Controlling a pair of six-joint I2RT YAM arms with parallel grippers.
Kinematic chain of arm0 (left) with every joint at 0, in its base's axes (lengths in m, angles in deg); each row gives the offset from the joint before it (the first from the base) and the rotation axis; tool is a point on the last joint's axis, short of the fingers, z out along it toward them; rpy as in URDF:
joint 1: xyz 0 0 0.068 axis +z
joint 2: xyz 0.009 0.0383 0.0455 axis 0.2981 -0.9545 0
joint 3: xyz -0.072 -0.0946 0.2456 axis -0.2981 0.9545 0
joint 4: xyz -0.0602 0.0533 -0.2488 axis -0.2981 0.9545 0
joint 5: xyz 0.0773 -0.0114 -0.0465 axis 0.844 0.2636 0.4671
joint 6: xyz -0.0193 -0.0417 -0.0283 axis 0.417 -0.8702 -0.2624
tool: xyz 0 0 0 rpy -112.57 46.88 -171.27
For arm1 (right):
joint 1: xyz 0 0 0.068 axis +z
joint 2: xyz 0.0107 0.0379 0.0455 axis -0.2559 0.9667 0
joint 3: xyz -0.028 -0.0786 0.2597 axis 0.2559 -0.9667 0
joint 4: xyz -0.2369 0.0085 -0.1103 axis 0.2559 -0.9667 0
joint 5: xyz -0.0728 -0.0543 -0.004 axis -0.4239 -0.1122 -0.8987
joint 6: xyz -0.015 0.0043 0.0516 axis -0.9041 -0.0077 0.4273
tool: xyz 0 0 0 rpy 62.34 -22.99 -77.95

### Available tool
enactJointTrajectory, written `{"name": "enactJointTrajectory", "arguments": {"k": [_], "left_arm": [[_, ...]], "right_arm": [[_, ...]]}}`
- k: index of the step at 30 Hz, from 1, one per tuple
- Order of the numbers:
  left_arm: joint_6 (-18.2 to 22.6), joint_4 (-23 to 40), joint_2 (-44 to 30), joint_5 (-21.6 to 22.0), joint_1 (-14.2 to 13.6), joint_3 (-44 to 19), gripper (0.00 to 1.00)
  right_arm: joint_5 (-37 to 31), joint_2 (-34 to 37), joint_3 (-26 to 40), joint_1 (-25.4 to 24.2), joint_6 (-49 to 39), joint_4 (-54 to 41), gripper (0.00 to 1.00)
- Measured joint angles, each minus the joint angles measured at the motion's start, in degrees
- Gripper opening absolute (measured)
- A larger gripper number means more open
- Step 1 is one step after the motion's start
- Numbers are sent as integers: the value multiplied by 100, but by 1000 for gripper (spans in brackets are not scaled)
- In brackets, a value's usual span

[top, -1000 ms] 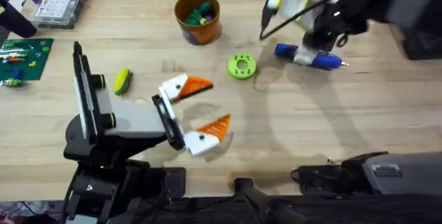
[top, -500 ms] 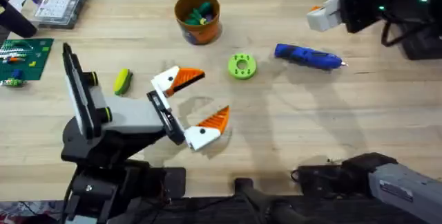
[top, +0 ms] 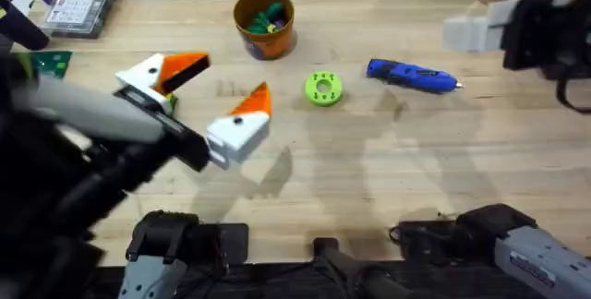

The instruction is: Pick up the gripper from the table and insert it into the empty holder that is missing its gripper. Then pick up a screw, insert it into the mounting hole, and use the screwdriver to tighten it. Finally, clean up the table by picking up the vegetable and placing it into the bucket.

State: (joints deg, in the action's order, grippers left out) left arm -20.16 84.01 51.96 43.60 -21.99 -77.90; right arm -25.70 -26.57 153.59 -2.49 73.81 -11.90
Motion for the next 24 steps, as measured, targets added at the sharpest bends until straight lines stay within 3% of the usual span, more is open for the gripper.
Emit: {"name": "enactJointTrajectory", "arguments": {"k": [4,8,19,22,24], "left_arm": [[61,1198,-957,694,4,-1082,986],[191,1986,-1648,1258,9,-1860,986],[391,1984,-2302,1714,15,-2178,986],[393,2049,-2334,1954,183,-2178,986],[406,2172,-2415,2147,452,-2182,986]], "right_arm": [[5,-157,0,0,310,-241,997],[15,-220,0,0,461,-293,996],[17,-216,0,0,561,-478,997],[17,-216,0,0,563,-487,997],[17,-213,0,0,563,-491,997]]}}
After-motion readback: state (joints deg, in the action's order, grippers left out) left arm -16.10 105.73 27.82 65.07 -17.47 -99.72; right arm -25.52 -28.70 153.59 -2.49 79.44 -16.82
